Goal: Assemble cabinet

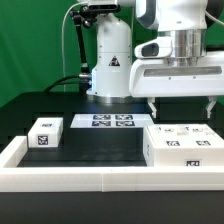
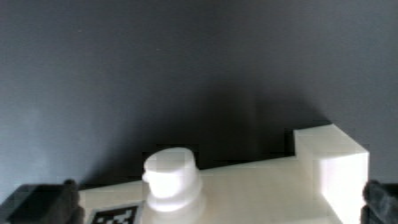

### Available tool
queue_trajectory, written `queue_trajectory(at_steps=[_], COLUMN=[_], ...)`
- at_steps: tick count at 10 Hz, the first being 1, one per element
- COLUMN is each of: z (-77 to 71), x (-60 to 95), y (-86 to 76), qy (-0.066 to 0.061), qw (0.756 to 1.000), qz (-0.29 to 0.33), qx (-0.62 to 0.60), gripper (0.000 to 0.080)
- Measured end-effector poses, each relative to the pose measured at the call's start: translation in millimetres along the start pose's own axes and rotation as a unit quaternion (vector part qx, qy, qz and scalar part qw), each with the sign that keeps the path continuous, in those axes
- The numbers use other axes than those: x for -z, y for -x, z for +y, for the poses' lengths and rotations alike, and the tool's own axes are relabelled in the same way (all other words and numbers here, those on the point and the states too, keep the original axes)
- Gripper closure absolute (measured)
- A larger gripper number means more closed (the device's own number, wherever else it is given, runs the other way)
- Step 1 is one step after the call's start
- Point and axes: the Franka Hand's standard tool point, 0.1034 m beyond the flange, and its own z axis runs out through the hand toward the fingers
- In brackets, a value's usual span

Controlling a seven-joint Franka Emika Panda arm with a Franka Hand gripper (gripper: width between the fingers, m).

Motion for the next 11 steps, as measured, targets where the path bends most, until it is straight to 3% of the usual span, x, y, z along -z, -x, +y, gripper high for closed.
queue_trajectory(at_steps=[2, 7, 11], z=[15.6, 12.0, 18.9], x=[-6.9, -8.5, -33.4], y=[-3.2, -1.3, 9.2], qy=[-0.005, -0.005, 0.006], qw=[1.000, 1.000, 1.000], qz=[-0.003, -0.005, -0.015], qx=[0.010, 0.015, 0.017], gripper=[0.0003, 0.0003, 0.0003])
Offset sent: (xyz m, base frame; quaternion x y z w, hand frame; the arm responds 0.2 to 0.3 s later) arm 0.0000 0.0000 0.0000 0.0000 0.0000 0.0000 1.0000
